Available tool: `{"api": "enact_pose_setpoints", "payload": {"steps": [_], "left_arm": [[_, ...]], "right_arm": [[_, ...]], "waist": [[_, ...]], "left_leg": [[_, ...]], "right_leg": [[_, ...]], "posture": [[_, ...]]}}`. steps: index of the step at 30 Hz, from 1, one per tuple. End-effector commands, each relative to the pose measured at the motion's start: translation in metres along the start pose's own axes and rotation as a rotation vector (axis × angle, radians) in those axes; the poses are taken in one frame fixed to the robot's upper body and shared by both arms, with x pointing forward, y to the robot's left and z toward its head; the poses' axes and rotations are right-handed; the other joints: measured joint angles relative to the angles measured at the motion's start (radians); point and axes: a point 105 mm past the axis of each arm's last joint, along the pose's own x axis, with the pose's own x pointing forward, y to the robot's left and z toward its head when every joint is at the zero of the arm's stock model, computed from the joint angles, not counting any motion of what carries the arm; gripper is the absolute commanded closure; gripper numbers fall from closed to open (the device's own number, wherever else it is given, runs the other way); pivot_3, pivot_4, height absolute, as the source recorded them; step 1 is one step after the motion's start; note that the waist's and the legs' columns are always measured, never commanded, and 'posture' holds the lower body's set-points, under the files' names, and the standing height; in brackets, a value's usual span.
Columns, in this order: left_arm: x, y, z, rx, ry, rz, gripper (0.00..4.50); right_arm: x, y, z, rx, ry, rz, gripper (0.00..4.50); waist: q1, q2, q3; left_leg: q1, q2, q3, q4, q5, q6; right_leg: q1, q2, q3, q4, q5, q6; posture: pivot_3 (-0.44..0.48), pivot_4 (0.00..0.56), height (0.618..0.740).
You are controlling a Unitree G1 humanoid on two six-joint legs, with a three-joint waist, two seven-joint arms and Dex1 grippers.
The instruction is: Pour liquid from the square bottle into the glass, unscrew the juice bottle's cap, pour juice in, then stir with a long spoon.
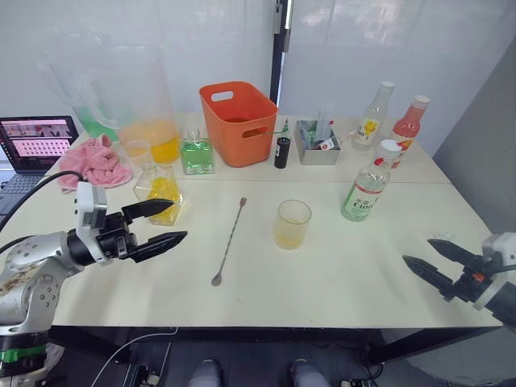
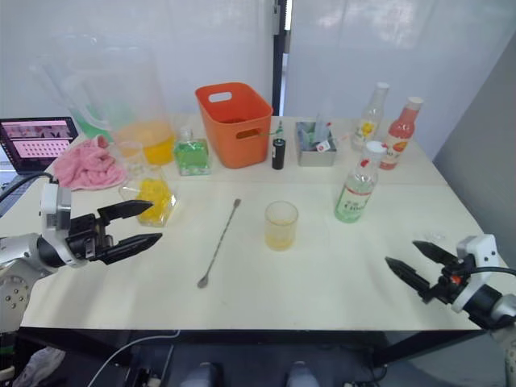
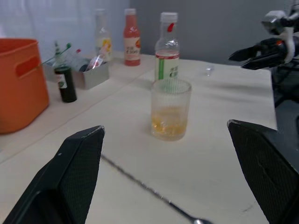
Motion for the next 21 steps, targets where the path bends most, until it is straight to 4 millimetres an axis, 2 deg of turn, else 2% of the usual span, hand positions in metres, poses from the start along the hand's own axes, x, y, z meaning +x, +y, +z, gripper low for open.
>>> {"api": "enact_pose_setpoints", "payload": {"steps": [1, 5, 7, 10, 13, 21], "left_arm": [[0.015, -0.003, 0.013, 0.023, -0.034, -0.055, 0.04], [0.026, -0.009, 0.021, 0.032, -0.055, -0.084, 0.04], [0.023, -0.011, 0.021, 0.024, -0.041, -0.085, 0.04], [0.020, -0.012, 0.022, 0.018, -0.033, -0.074, 0.04], [0.014, -0.014, 0.023, 0.027, -0.030, -0.038, 0.04], [-0.002, -0.025, 0.024, 0.032, -0.022, 0.039, 0.04]], "right_arm": [[0.006, 0.005, 0.017, -0.002, -0.058, -0.041, 0.00], [0.028, 0.007, 0.031, -0.012, -0.087, -0.076, 0.00], [0.040, 0.001, 0.040, -0.027, -0.111, -0.105, 0.00], [0.053, -0.007, 0.043, -0.043, -0.088, -0.123, 0.00], [0.069, -0.024, 0.051, -0.088, -0.079, -0.154, 0.00], [0.104, -0.048, 0.074, -0.144, -0.119, -0.096, 0.00]], "waist": [[0.000, 0.000, 0.000], [-0.007, 0.000, 0.000], [-0.010, 0.000, 0.000], [-0.005, 0.000, 0.000], [-0.003, 0.000, 0.000], [-0.003, 0.000, 0.000]], "left_leg": [[0.000, 0.000, 0.000, 0.000, 0.000, 0.000], [0.000, 0.000, 0.000, 0.000, 0.002, 0.003], [0.000, 0.000, 0.000, -0.001, 0.003, 0.005], [0.000, 0.000, 0.000, -0.001, 0.004, 0.006], [-0.001, 0.000, 0.000, -0.001, 0.004, 0.006], [-0.002, 0.000, 0.000, -0.001, 0.004, 0.007]], "right_leg": [[0.000, 0.000, 0.000, 0.000, 0.000, 0.000], [0.000, 0.000, 0.000, 0.000, 0.000, 0.000], [-0.001, 0.000, 0.000, 0.001, 0.000, 0.000], [-0.001, 0.000, 0.000, 0.001, 0.000, 0.000], [-0.001, 0.000, 0.000, -0.001, 0.000, 0.000], [-0.001, 0.000, 0.000, -0.001, 0.000, 0.000]], "posture": [[0.000, 0.150, 0.725], [0.000, 0.150, 0.725], [0.000, 0.150, 0.725], [0.000, 0.150, 0.725], [0.000, 0.150, 0.725], [0.000, 0.150, 0.725]]}}
